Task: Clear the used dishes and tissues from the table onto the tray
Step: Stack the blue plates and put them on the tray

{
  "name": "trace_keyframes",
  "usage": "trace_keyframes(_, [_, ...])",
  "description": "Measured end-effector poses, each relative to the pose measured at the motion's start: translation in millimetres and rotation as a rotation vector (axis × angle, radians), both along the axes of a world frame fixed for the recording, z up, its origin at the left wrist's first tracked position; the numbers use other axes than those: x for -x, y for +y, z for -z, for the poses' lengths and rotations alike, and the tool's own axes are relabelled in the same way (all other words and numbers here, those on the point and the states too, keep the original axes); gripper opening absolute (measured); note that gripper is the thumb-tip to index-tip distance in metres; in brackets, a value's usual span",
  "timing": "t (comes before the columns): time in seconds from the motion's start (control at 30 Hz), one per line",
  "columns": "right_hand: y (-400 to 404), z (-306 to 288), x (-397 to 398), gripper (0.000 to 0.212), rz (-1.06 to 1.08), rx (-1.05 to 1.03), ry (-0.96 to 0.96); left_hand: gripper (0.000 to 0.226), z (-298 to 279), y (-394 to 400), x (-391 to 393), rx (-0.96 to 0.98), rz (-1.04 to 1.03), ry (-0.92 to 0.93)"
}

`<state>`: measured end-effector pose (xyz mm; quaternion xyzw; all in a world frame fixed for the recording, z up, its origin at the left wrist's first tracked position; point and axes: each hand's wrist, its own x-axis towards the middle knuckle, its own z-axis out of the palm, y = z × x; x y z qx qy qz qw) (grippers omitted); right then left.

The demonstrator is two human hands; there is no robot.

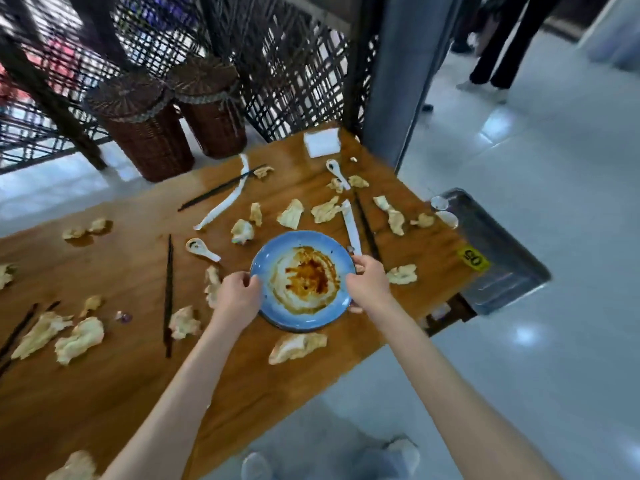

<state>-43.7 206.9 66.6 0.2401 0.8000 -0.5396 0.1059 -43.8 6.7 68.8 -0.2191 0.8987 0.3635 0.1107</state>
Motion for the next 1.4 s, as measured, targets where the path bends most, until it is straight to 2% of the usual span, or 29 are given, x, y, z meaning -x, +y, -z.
trace_keyframes(0.2, [138, -5, -5, 0.023, 0.046, -0.095, 0.042, 0.026, 12, 137, 14, -0.096, 0.040, -0.018])
trace_keyframes(0.33, [219, -4, -7, 0.033, 0.101, -0.150, 0.026, 0.027, 19, 222, 20, -0.105, 0.095, 0.003])
trace_keyframes(0.53, [321, 12, -8, 0.028, 0.227, -0.126, -0.019, 0.031, 35, 330, 32, -0.141, 0.150, -0.027])
trace_keyframes(0.87, [445, 32, 34, 0.026, 0.286, -0.087, -0.029, 0.028, 49, 460, 91, -0.216, 0.177, -0.082])
trace_keyframes(0.97, [480, 35, 61, 0.035, 0.297, -0.085, -0.028, 0.028, 51, 494, 118, -0.221, 0.215, -0.062])
trace_keyframes(1.17, [540, 41, 114, 0.032, 0.326, -0.074, -0.029, 0.027, 49, 552, 173, -0.216, 0.262, -0.033])
trace_keyframes(1.4, [594, 68, 165, 0.040, 0.335, -0.065, -0.045, 0.027, 73, 604, 221, -0.240, 0.248, -0.086])
